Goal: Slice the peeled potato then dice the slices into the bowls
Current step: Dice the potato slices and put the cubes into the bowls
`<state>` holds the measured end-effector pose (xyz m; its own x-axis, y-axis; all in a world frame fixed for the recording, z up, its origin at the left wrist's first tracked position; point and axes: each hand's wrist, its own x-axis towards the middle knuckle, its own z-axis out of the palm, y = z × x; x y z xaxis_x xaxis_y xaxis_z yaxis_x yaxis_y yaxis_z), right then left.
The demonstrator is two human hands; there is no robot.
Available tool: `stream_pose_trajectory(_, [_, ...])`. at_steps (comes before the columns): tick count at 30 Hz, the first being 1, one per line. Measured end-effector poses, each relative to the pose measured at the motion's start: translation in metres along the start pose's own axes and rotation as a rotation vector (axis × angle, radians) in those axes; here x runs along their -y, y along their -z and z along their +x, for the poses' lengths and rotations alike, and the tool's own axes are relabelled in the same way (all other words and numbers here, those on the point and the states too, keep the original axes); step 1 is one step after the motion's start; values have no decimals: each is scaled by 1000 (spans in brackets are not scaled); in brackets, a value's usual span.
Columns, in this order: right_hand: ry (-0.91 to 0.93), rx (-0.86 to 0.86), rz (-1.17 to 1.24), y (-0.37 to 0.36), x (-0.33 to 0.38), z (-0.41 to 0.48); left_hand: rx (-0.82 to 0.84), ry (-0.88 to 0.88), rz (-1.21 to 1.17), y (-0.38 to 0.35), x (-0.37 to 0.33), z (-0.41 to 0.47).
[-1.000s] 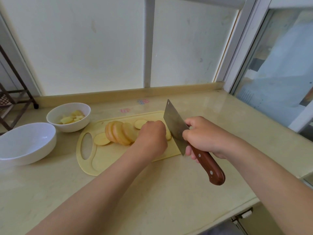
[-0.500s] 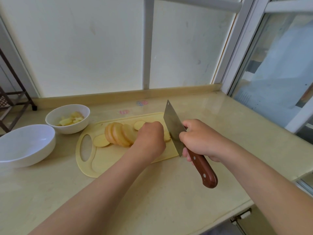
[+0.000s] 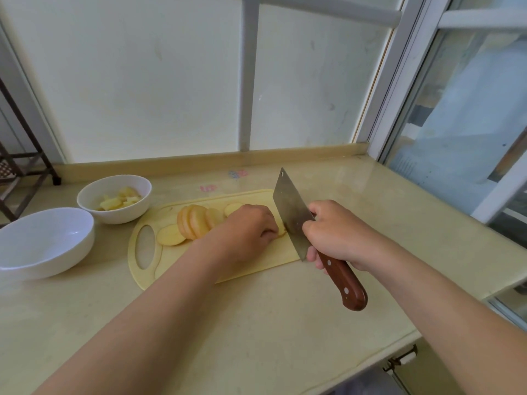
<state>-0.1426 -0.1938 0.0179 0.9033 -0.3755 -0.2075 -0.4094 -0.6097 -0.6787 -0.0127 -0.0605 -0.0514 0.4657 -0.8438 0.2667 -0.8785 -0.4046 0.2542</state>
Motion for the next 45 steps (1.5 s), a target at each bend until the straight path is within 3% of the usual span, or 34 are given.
stream_pose_trajectory(21, [-42,1,-54,-8,19,-26,12,36,-46,-1,6,-1])
stream_pose_trajectory(36, [-95,19,-299,-28,52,9,-15,59,-42,2,-2,-3])
stream_pose_trajectory(45, [-149,-77,-138,-17,37,17,54,76,60,11,3,-6])
